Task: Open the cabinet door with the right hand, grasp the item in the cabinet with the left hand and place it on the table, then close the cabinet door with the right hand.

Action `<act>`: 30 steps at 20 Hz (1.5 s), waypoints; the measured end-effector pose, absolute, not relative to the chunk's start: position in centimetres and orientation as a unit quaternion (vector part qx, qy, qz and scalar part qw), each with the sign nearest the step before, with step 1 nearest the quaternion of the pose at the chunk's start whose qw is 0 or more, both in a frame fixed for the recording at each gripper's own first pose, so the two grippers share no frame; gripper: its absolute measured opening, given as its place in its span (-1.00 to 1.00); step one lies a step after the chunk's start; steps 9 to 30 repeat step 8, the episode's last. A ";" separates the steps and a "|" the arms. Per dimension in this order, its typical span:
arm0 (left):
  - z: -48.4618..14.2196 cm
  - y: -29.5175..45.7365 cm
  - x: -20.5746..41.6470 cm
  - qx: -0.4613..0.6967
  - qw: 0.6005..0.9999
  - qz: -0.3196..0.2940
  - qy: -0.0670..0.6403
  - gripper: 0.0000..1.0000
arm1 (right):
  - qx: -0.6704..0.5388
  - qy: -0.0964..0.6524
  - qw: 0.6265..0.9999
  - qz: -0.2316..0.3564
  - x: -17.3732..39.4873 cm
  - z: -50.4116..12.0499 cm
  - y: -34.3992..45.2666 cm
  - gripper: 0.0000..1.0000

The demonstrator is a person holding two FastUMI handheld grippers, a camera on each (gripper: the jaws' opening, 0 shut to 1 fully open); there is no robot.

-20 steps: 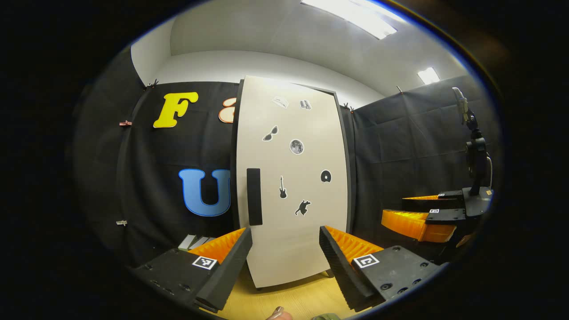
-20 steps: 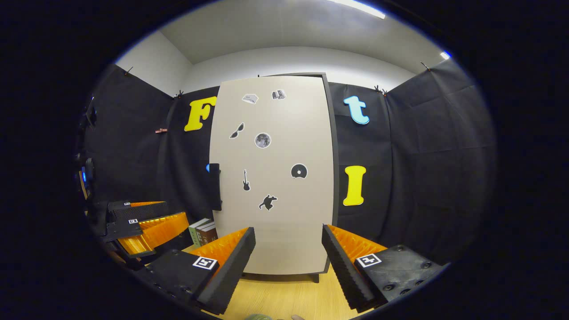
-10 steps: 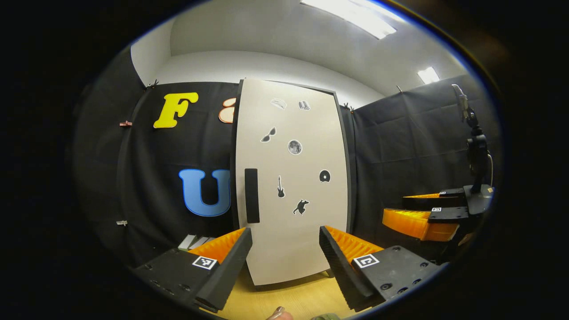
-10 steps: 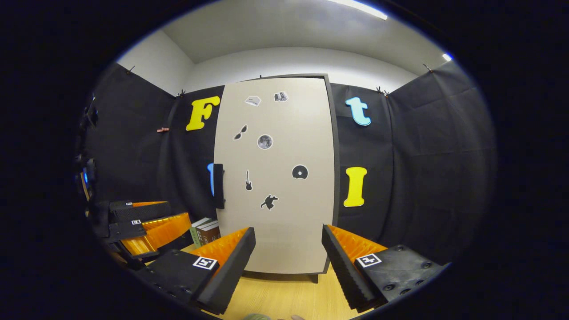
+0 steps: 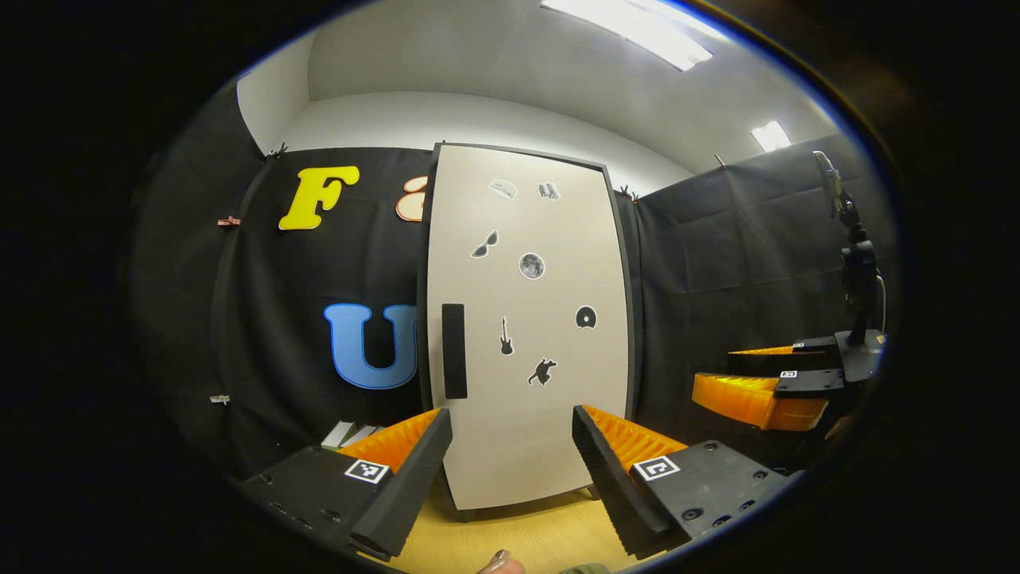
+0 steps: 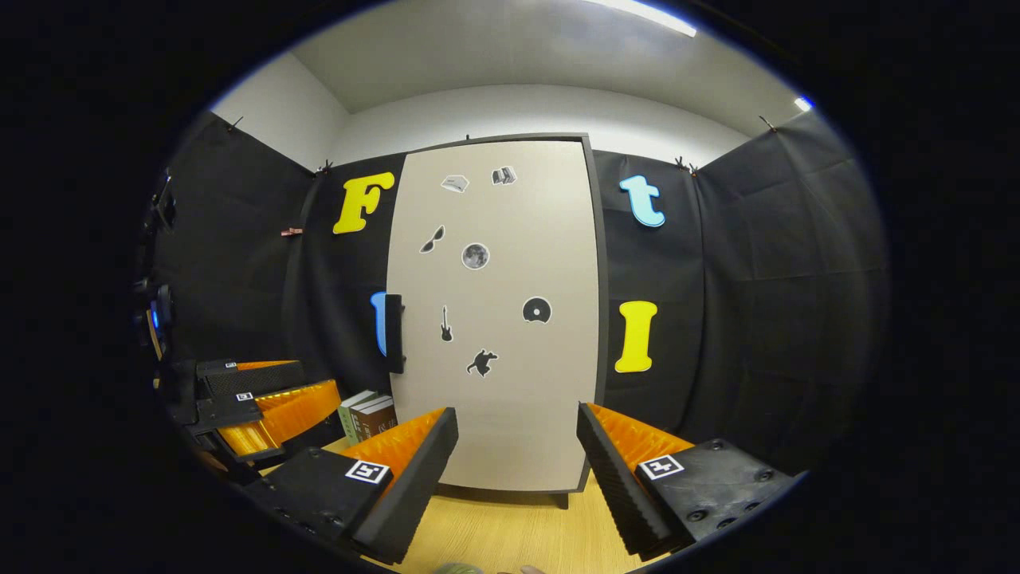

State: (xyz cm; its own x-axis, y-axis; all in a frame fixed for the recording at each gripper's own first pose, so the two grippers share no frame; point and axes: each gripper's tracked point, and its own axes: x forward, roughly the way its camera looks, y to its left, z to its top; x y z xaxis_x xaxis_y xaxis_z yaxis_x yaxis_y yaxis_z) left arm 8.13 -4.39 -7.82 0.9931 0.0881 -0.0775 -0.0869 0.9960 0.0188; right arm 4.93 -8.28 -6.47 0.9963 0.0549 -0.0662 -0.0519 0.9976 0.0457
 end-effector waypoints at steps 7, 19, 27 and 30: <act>-7.8 -4.4 8.2 0.011 0.998 0.042 0.039 0.91 | 0.022 0.036 0.999 0.028 4.8 -6.6 -8.2 0.94; -7.8 -4.3 8.2 0.010 0.998 0.041 0.039 0.91 | 0.023 0.036 0.999 0.028 4.8 -6.7 -8.2 0.94; -7.8 -4.3 8.2 0.010 0.998 0.041 0.039 0.91 | 0.023 0.036 0.999 0.028 4.8 -6.7 -8.2 0.94; -7.8 -4.3 8.2 0.010 0.998 0.041 0.039 0.91 | 0.023 0.036 0.999 0.028 4.8 -6.7 -8.2 0.94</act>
